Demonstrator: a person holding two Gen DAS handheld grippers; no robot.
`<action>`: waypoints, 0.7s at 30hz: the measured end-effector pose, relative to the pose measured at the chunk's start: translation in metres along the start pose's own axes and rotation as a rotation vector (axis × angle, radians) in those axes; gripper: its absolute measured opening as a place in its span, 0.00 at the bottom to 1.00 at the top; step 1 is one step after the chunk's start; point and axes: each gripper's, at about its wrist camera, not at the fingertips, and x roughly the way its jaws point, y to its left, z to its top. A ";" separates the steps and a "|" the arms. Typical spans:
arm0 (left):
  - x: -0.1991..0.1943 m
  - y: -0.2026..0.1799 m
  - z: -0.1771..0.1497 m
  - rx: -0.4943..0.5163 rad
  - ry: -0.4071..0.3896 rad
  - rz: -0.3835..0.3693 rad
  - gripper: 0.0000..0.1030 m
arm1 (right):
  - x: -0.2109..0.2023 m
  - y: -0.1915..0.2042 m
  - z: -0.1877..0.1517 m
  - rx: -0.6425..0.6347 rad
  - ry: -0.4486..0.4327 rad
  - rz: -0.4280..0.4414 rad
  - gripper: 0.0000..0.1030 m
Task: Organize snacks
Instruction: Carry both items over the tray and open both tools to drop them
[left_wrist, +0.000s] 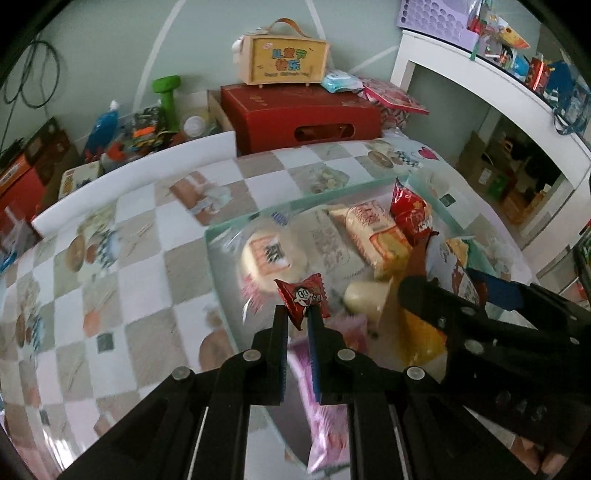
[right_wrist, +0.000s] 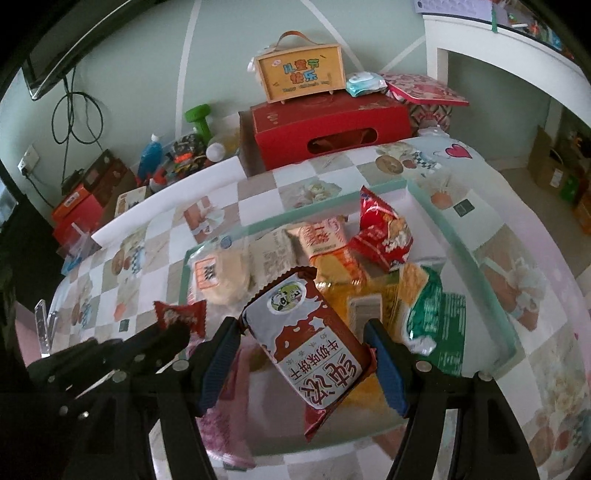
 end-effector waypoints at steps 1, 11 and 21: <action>0.004 -0.002 0.003 0.006 0.000 -0.007 0.10 | 0.002 -0.001 0.003 0.000 -0.001 0.001 0.70; 0.003 0.000 0.002 -0.023 0.009 -0.040 0.41 | 0.004 -0.010 0.014 -0.012 -0.008 -0.007 0.72; -0.028 0.044 -0.040 -0.163 0.036 0.058 0.77 | -0.014 -0.005 -0.012 -0.020 0.018 -0.007 0.84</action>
